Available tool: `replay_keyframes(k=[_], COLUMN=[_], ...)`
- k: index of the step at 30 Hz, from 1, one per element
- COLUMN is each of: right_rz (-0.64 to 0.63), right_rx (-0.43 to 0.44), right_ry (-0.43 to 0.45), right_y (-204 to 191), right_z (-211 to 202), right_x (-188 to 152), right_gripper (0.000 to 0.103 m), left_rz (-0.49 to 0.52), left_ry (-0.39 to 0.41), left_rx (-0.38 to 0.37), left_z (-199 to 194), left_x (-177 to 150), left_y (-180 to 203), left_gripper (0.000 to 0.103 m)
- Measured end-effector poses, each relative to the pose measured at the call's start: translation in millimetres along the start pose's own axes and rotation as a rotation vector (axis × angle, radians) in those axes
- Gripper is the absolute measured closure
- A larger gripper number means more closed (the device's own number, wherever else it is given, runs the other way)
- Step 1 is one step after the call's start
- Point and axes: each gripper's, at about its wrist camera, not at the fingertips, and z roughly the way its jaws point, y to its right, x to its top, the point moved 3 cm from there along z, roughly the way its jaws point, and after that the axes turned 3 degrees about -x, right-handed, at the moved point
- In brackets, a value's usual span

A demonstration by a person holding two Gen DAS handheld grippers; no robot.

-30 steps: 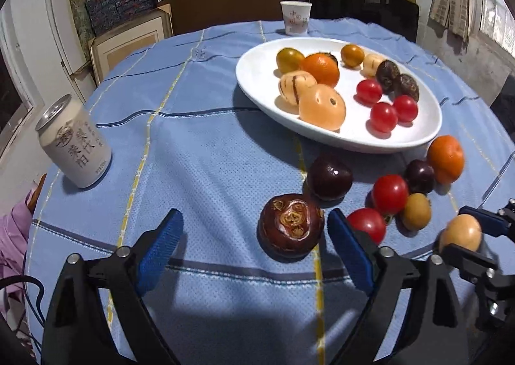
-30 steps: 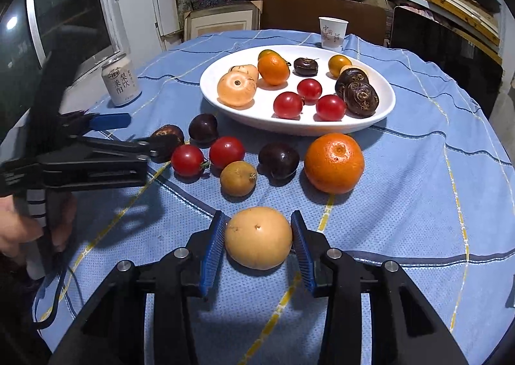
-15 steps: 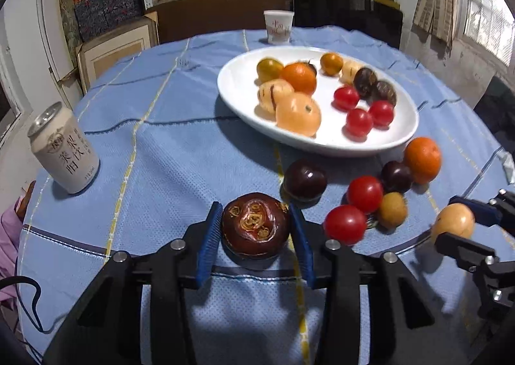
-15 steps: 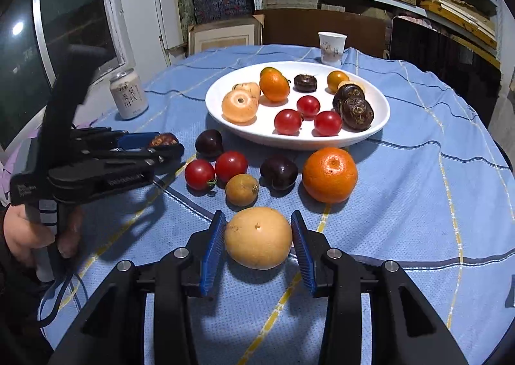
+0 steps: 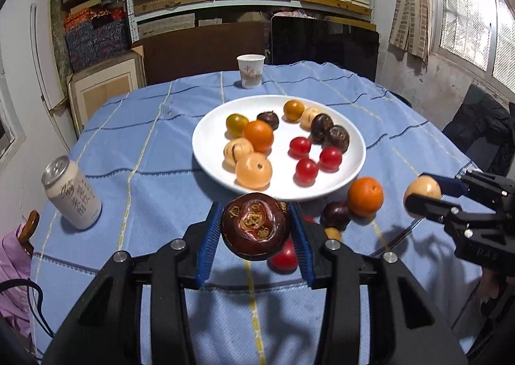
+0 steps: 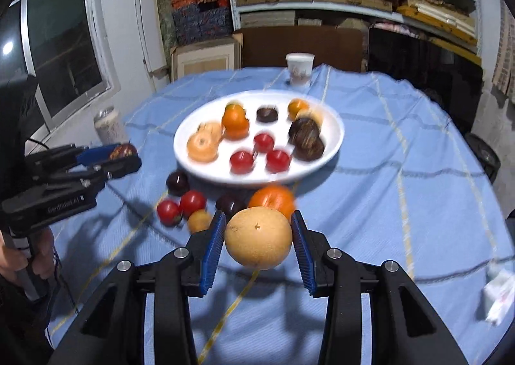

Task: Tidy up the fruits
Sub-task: 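Carry both fruits onto the plate and open both tools, then grasp a tangerine with the right tool while the left tool moves toward a red tomato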

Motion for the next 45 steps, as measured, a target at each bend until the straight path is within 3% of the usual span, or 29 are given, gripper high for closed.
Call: replay_keyframes(k=[10, 28, 29, 30, 33, 40, 42, 45], right_rz=[-0.026, -0.013, -0.009, -0.009, -0.014, 0.007, 0.012, 0.021], right_rx=[-0.009, 0.015, 0.018, 0.021, 0.008, 0.012, 0.012, 0.019], right_ry=[0.086, -0.005, 0.000, 0.004, 0.026, 0.045, 0.052, 0.046], right_y=[9.5, 15.5, 15.1, 13.9, 13.1, 20.4, 22.3, 24.3], right_z=[2.2, 119.2, 121.6, 123.1, 120.8, 89.3, 77.5, 59.8], right_x=[64.3, 132.2, 132.3, 133.8, 135.4, 121.8, 115.1, 98.0], right_gripper=[0.061, 0.061, 0.056, 0.048, 0.046, 0.046, 0.046, 0.046], left_rz=[-0.031, -0.095, -0.105, -0.118, -0.131, -0.175, -0.182, -0.175], left_ry=[-0.015, -0.113, -0.121, -0.122, -0.098, -0.051, -0.039, -0.016], left_rx=[0.013, 0.036, 0.030, 0.029, 0.039, 0.002, 0.011, 0.002], left_z=[26.7, 129.5, 133.0, 135.2, 130.6, 92.4, 78.0, 53.6], left_x=[45.9, 85.5, 85.8, 86.2, 87.8, 84.3, 78.3, 62.9], left_y=[4.7, -28.3, -30.0, -32.5, -36.3, -42.1, -43.2, -40.8], left_gripper=[0.062, 0.061, 0.061, 0.060, 0.040, 0.038, 0.021, 0.020])
